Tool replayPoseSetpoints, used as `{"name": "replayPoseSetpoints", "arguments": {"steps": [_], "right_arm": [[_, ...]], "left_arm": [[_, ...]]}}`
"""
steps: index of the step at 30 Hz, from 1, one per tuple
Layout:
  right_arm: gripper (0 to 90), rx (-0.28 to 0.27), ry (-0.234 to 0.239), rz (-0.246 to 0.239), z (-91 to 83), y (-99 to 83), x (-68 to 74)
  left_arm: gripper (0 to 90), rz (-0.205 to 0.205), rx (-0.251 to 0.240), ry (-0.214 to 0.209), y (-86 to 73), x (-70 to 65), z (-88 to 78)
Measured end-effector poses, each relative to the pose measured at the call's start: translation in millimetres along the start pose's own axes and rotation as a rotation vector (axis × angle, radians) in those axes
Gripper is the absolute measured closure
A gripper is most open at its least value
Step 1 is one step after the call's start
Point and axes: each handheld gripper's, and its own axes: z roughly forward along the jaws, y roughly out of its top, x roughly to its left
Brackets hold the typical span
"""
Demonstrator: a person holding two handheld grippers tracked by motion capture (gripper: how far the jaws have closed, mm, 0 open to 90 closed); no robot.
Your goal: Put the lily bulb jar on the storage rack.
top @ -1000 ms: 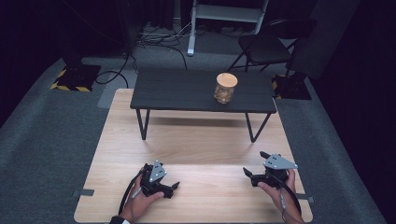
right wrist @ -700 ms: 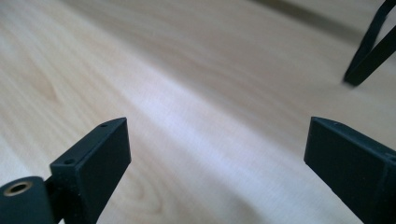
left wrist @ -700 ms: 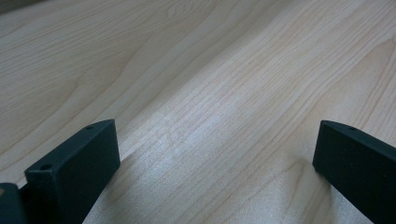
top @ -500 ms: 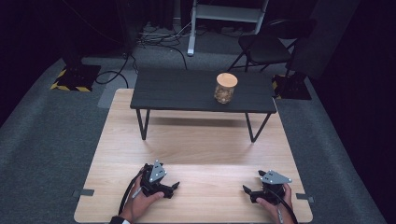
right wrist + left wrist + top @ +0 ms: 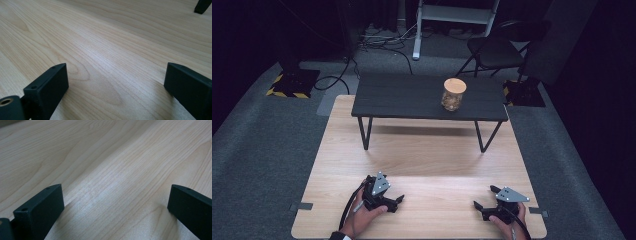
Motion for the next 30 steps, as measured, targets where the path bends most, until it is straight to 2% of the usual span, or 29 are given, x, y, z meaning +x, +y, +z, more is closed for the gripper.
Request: {"name": "replayPoseSetpoints", "arguments": {"steps": [30], "right_arm": [[1.6,0.008,-0.002,0.0,0.6,1.5,0.4]], "left_arm": [[0.5,0.001,0.001,-0.001,0.1,0.1,0.0]]}}
